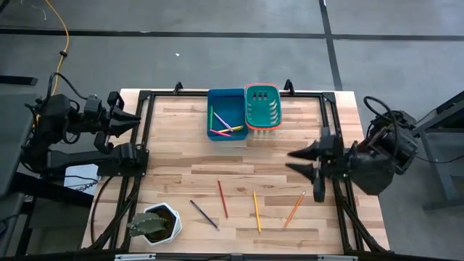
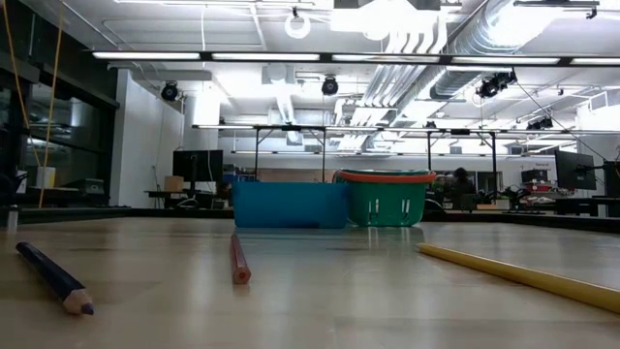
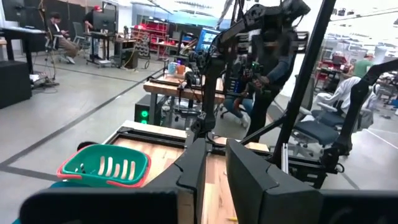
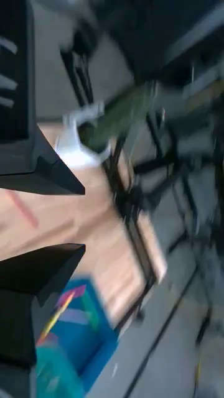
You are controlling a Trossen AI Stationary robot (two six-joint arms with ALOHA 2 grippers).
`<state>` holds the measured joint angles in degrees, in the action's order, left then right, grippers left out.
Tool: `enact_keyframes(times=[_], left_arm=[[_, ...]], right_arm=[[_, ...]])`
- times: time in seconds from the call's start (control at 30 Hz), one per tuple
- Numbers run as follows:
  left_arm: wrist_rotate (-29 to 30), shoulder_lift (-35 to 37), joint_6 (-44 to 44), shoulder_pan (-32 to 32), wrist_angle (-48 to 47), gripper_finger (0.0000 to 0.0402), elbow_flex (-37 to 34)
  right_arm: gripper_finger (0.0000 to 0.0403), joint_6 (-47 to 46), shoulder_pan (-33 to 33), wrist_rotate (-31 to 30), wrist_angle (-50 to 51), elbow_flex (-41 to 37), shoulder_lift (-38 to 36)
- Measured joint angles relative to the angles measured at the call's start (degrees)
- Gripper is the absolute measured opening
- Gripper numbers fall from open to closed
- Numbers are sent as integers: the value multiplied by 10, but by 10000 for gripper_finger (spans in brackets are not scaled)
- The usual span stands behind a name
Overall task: Sort pens & pencils
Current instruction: Put the orange pencil into the green bin
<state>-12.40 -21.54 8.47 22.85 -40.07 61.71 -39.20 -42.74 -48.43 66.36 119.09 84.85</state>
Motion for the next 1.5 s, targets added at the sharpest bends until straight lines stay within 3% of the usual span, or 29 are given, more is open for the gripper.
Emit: enact_keyframes(times=[0.1,0.2,0.27,0.37,0.67,0.77,0.93,1.03,1.17,1.37,1.5], left_arm=[[-2,0,-2,0,0,51,0],[-2,0,-2,0,0,51,0],[-2,0,-2,0,0,51,0],[-4,0,-2,0,0,51,0],[-11,0,8,0,0,51,0],[-11,0,8,0,1,51,0],[-11,0,8,0,1,51,0],[-11,0,9,0,1,51,0],[-11,0,9,0,0,51,0],[-11,0,9,0,0,51,0],[-11,0,8,0,-6,51,0]], right_arm=[[128,120,32,106,-137,0,6],[128,230,66,261,-260,0,8],[128,279,89,348,-295,0,3],[128,310,105,405,-291,0,-20],[128,352,104,412,-247,-1,-119],[128,357,96,410,-264,-50,-144],[128,352,97,412,-378,-224,-219],[128,339,97,410,-504,-357,-305],[128,286,97,364,-679,-551,-405],[128,121,98,256,-789,-772,-493],[128,-11,98,214,-834,-871,-493]])
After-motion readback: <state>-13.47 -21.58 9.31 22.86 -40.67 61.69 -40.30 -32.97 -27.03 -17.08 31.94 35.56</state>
